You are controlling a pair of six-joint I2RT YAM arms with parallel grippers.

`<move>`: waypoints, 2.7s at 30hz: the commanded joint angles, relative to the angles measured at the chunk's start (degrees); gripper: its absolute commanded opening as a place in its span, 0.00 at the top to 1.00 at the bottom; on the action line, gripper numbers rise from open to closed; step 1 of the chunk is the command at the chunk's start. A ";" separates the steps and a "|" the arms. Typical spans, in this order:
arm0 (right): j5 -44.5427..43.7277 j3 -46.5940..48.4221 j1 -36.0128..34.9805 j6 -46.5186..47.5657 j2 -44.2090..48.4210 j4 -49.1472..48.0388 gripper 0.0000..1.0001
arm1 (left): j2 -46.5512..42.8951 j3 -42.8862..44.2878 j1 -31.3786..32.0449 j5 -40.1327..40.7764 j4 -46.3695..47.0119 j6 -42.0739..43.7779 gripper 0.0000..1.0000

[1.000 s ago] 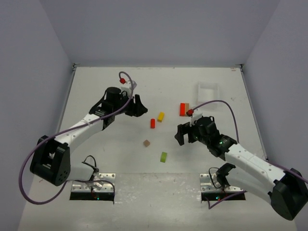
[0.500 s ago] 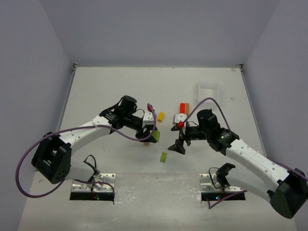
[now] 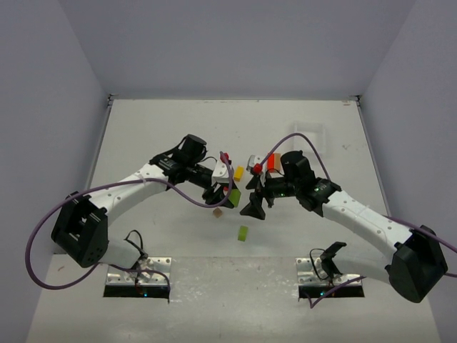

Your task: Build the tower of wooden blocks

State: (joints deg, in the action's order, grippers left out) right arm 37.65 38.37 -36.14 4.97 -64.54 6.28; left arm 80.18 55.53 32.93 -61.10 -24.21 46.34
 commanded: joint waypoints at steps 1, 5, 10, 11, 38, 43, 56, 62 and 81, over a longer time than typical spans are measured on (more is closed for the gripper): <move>-2.10 0.46 -0.25 -0.48 0.27 -9.60 0.02 | 1.16 2.46 -0.06 -3.15 2.72 -1.25 0.82; -1.30 0.06 -0.67 0.57 0.05 -11.51 0.05 | 1.96 3.12 -0.06 -3.13 3.56 -3.14 0.82; 1.20 -0.75 -1.30 2.62 -0.15 -12.32 0.09 | 2.62 3.27 -0.14 -3.94 7.16 -7.75 0.82; 1.55 -0.75 -1.37 3.24 -0.15 -11.91 0.09 | 2.69 3.20 -0.14 -4.01 7.45 -8.04 0.82; 0.93 -4.16 -1.51 2.33 6.27 -13.38 0.28 | -2.83 -4.20 -0.09 -12.06 18.94 -15.23 0.86; 3.03 -3.30 -1.56 0.71 6.00 -12.87 0.29 | -2.83 -4.46 -0.14 -10.07 19.94 -17.38 0.86; 2.46 -2.31 -1.56 -0.83 4.77 -12.34 0.34 | -2.83 -4.84 -0.06 -8.25 22.14 -19.37 0.86; 1.37 -2.33 -1.48 -1.67 5.68 -12.54 0.36 | -2.76 -5.24 -0.13 -8.17 21.04 -18.06 0.86; 1.63 -1.81 -1.56 -4.18 4.60 -14.54 0.38 | -2.66 -5.17 -0.06 -7.90 20.34 -17.87 0.84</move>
State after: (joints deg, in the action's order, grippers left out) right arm 38.59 34.00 -37.65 1.54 -59.99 -4.25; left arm 79.22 50.59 32.93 -67.88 -5.41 27.55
